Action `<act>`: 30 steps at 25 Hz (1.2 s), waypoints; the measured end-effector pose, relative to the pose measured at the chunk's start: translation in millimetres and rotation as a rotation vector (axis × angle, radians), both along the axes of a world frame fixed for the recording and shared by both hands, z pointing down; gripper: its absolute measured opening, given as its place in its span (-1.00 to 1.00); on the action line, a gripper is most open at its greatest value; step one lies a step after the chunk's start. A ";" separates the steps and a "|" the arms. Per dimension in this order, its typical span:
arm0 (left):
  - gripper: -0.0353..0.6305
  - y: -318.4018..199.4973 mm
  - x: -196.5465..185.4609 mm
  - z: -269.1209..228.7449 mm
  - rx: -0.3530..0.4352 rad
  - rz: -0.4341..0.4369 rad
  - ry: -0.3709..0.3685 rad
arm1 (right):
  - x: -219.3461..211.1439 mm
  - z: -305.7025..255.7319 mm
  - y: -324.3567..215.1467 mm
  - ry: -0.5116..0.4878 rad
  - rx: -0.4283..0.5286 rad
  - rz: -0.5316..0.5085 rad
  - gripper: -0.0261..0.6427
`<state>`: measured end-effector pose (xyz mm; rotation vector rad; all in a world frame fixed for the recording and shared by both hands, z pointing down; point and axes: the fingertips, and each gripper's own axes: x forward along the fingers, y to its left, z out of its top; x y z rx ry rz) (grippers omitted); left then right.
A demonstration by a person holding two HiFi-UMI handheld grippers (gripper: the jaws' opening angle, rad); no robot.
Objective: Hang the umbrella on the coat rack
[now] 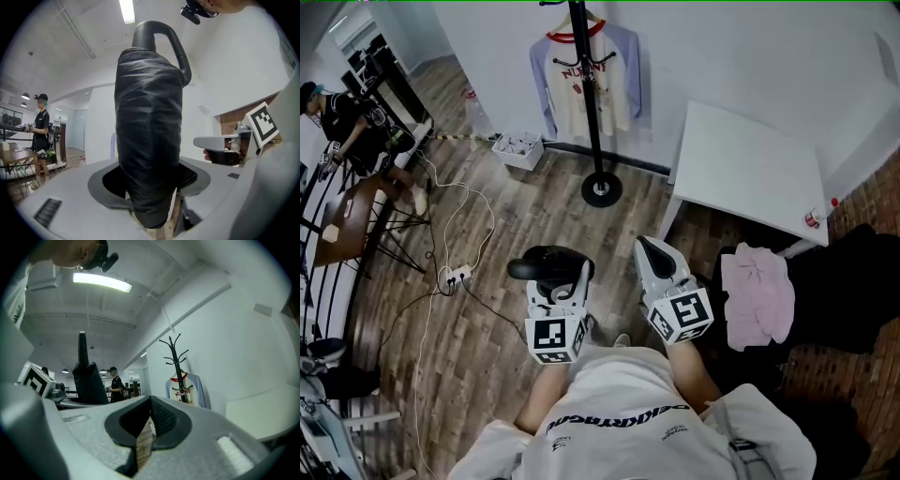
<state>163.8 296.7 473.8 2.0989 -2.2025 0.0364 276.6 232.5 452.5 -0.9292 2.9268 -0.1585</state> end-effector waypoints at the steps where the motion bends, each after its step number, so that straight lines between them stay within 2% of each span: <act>1: -0.13 -2.4 0.5 2.5 -0.003 0.001 0.000 | -0.6 3.0 -0.5 0.003 -0.004 -0.003 -0.94; 8: -0.13 -28.2 1.2 7.2 0.000 0.031 -0.003 | -15.7 6.4 -14.0 0.012 0.007 -0.019 -0.94; 14: -0.13 -62.0 -18.2 4.5 0.015 0.038 -0.002 | -36.1 4.1 -44.0 0.025 0.024 -0.014 -0.94; 21: -0.13 -129.4 -77.9 3.1 0.027 0.061 0.010 | -93.7 0.7 -108.3 0.027 0.033 0.008 -0.94; 30: -0.13 -241.7 -176.6 -8.8 0.010 0.138 0.017 | -190.3 -14.3 -211.4 0.039 0.028 0.072 -0.94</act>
